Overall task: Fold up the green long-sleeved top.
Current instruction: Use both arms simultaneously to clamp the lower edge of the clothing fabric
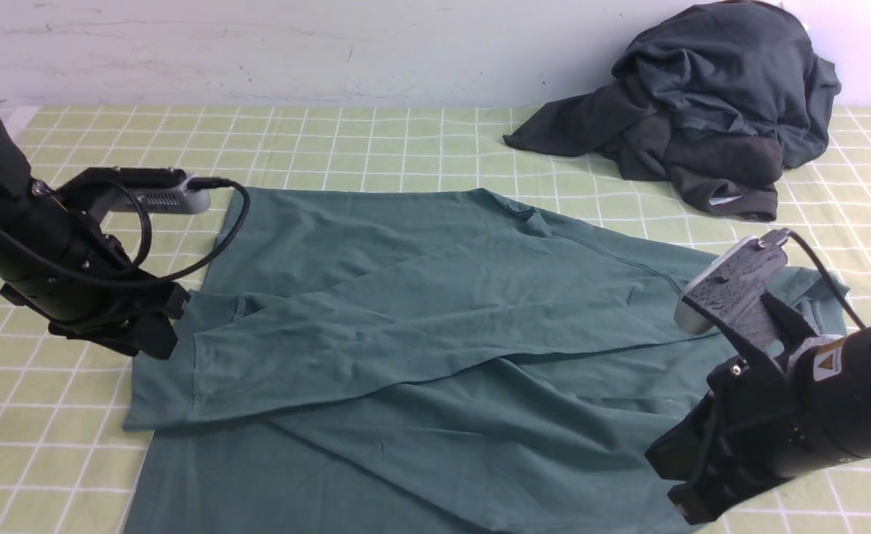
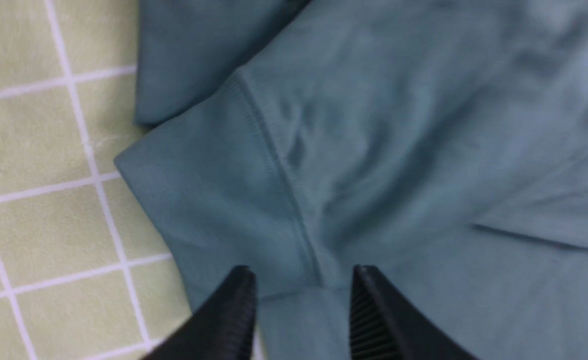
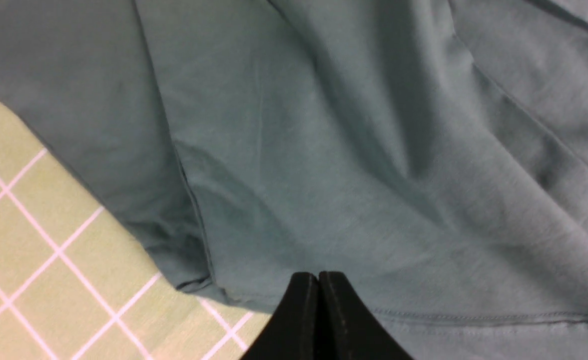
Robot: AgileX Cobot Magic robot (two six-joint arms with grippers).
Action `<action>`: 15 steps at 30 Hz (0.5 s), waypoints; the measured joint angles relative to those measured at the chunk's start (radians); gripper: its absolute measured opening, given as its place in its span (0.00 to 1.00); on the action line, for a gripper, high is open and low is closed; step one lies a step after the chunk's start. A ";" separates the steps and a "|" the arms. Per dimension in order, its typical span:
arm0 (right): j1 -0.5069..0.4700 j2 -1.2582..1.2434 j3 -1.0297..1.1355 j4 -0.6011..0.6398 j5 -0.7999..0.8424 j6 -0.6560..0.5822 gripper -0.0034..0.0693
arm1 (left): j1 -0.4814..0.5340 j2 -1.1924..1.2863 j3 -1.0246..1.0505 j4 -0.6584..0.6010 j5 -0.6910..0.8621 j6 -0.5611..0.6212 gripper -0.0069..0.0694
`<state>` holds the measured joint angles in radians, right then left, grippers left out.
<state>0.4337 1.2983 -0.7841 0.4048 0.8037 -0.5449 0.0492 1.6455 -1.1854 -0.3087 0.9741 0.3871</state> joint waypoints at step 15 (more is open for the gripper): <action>0.000 -0.045 0.000 0.102 0.077 -0.145 0.03 | -0.467 -0.260 0.503 0.316 0.045 0.318 0.58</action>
<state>0.4337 1.2532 -0.7841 0.5066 0.8810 -0.6901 -0.4181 1.3856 -0.6823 0.0077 1.0190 0.7046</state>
